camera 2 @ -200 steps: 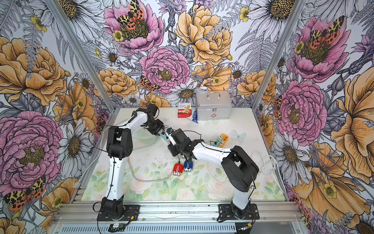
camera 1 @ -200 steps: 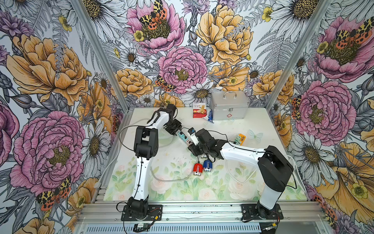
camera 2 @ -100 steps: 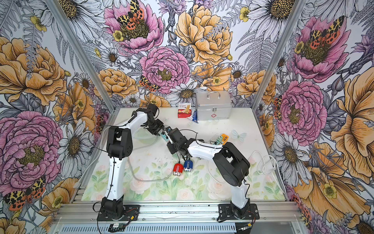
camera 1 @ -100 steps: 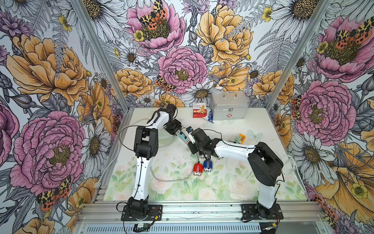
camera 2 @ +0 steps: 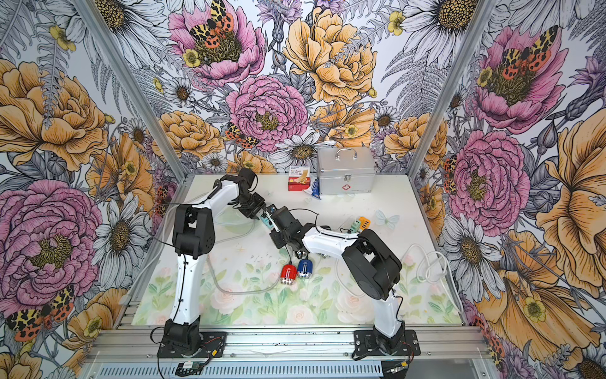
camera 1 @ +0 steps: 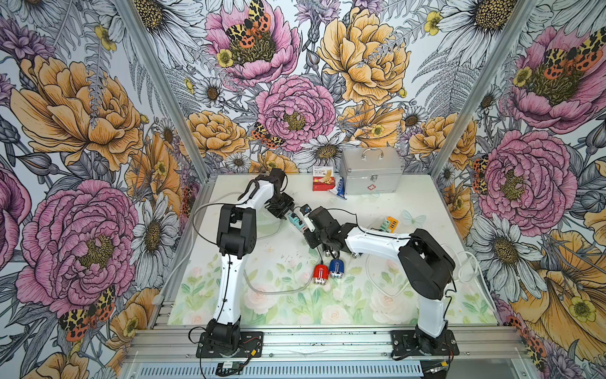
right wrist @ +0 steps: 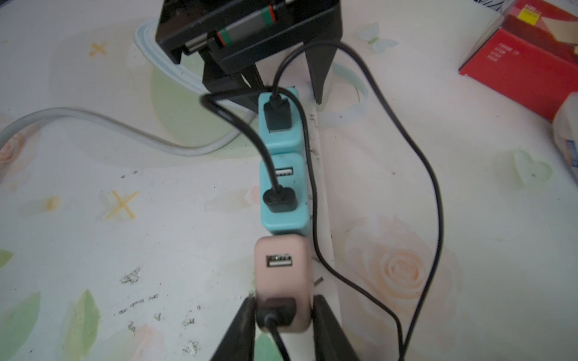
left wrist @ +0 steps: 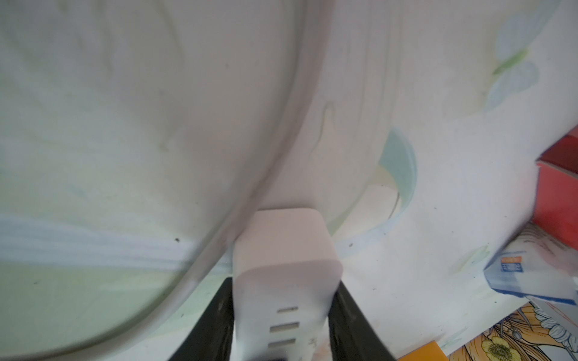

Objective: Unplug the electric shaver
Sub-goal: Remove the plug from the socket.

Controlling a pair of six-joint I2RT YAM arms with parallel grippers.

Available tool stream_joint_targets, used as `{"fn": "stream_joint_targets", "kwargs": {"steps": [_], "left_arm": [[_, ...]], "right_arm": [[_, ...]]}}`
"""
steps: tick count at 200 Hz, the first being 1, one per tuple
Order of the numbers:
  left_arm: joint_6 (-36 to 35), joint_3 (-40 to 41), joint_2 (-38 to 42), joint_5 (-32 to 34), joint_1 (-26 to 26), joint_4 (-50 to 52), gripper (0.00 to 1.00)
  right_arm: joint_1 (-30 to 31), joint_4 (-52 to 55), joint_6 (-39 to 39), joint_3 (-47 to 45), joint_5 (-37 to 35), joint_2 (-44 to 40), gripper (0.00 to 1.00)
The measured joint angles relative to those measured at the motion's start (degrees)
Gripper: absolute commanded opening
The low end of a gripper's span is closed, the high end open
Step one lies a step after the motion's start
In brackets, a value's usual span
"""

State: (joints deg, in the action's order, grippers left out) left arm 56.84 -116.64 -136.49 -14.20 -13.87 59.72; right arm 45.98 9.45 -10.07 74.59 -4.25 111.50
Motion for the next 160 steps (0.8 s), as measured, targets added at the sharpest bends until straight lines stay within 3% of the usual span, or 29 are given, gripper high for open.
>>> {"fn": "stream_joint_targets", "kwargs": {"steps": [28, 103, 160], "left_arm": [[0.0, 0.0, 0.0, 0.0, 0.0, 0.0, 0.35], [0.0, 0.0, 0.0, 0.0, 0.0, 0.0, 0.33], [0.0, 0.1, 0.0, 0.0, 0.0, -0.1, 0.32]], "right_arm": [[-0.2, -0.1, 0.1, 0.2, 0.0, 1.3, 0.36], [-0.4, 0.1, 1.2, 0.4, -0.7, 1.4, 0.14], [-0.4, 0.2, 2.3, 0.4, -0.5, 1.1, 0.13]]}}
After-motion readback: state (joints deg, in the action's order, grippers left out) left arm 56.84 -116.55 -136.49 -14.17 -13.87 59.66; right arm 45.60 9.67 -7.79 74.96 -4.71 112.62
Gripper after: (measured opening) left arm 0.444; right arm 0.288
